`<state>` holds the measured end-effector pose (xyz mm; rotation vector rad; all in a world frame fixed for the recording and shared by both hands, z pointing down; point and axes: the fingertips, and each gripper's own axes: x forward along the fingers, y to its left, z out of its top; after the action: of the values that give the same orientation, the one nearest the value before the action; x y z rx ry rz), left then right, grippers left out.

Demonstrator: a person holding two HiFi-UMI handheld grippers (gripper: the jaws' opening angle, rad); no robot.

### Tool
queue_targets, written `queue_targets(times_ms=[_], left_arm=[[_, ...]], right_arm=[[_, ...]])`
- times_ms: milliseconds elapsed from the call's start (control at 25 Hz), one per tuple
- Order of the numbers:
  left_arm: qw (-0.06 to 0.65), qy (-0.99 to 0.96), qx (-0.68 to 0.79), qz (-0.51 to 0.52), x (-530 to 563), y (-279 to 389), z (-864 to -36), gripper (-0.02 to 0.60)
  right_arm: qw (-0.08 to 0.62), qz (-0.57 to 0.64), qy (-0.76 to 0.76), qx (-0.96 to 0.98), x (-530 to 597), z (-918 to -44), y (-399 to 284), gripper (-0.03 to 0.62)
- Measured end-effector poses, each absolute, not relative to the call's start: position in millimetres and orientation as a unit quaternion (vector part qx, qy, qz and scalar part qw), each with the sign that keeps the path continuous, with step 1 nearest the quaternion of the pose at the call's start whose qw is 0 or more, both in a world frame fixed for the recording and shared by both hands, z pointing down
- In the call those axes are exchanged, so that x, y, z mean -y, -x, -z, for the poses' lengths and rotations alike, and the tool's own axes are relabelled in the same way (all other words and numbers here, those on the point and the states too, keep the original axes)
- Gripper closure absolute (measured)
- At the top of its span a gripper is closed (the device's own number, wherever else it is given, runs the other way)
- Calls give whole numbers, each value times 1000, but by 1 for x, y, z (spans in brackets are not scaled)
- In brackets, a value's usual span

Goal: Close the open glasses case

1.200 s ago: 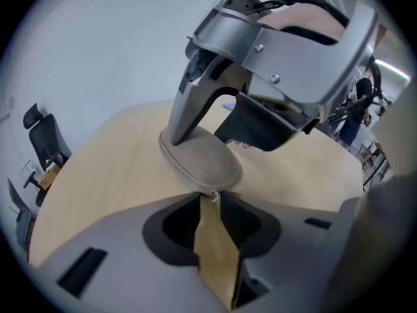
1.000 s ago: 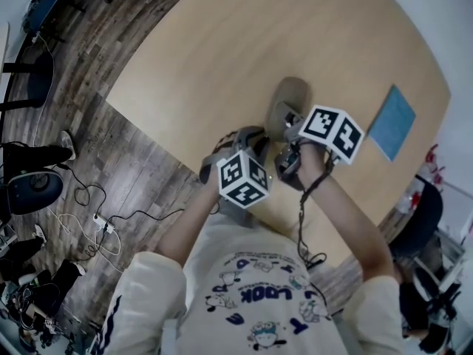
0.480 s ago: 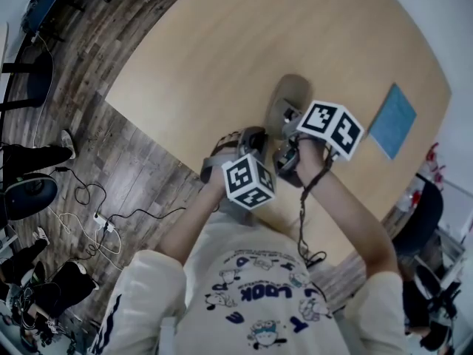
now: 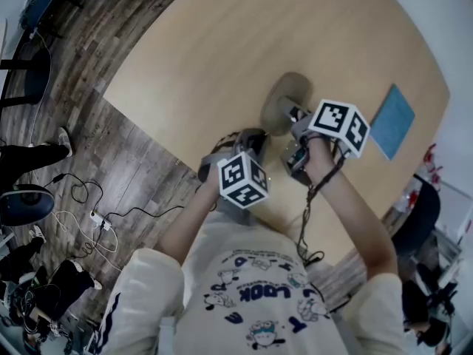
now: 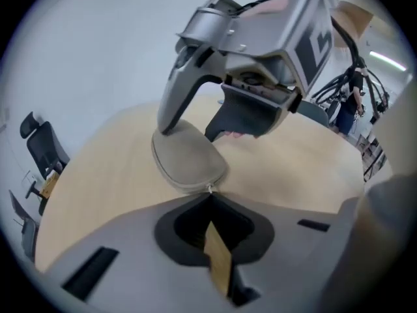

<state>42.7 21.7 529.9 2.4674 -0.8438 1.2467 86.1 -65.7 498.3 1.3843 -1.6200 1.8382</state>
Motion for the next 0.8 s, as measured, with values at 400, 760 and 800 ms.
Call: queue_targets(times_ms=[400,760,800], left_arm=[[126,-838,279,-452,3,36,-530,580],[92,-849,224,-469,22,60,-521,580],[87,-851,217,-470,24,60,-520,580]], right_arm=[[373,-270,-261,848,81,-432,-83,263],[602,112,30,790,65,-482,-35,232],[606,115,38,786,66,-487,-29,232]])
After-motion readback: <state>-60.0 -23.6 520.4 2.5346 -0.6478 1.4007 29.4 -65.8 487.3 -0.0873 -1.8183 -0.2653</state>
